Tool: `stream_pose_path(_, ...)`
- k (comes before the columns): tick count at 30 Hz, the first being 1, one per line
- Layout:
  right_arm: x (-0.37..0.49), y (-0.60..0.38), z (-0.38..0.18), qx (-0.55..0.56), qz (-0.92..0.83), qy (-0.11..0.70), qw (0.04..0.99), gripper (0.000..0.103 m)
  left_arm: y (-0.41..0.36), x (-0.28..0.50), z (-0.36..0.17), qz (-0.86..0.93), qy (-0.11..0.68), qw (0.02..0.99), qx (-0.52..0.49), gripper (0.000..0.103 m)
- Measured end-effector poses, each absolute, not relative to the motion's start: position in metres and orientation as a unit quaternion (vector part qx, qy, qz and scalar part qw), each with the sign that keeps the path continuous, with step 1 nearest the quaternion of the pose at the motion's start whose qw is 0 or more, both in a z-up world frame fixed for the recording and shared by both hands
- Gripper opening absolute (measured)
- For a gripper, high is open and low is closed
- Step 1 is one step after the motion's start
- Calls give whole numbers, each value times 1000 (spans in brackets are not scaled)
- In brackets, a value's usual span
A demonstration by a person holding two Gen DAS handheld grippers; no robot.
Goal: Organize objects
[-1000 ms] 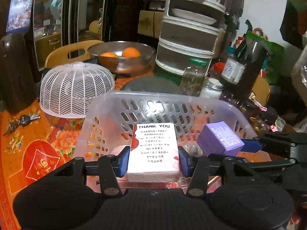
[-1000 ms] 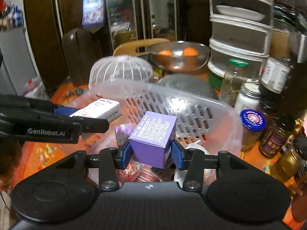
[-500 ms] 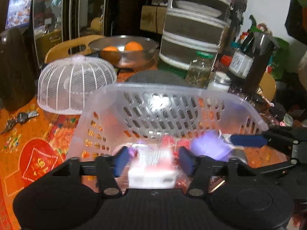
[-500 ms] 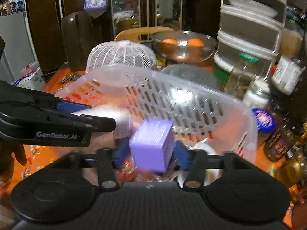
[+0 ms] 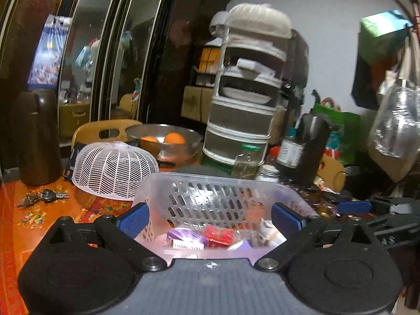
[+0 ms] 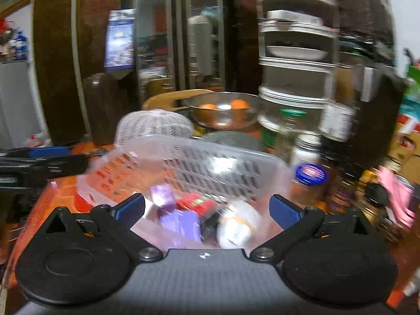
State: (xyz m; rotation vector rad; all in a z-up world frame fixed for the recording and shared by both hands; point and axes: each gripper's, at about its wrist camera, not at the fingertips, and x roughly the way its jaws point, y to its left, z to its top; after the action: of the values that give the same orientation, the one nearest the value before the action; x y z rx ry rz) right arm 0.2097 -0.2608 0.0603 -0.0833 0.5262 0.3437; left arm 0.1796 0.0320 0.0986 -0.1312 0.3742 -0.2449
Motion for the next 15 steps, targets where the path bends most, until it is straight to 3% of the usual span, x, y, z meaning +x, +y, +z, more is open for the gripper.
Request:
stream_pose_path(6,169,-281,58,-36,128,239,962,103,29,135,103,-104,177,978,-42,101)
stream_pose_path(10,151,-287,48,20,154,252,955,103,21,134,95,-110,233,965,-48,101)
stream_pose_path(15,155,-278,38,10,142,263,954,103,1,150,82,-108,281,953,-36,101)
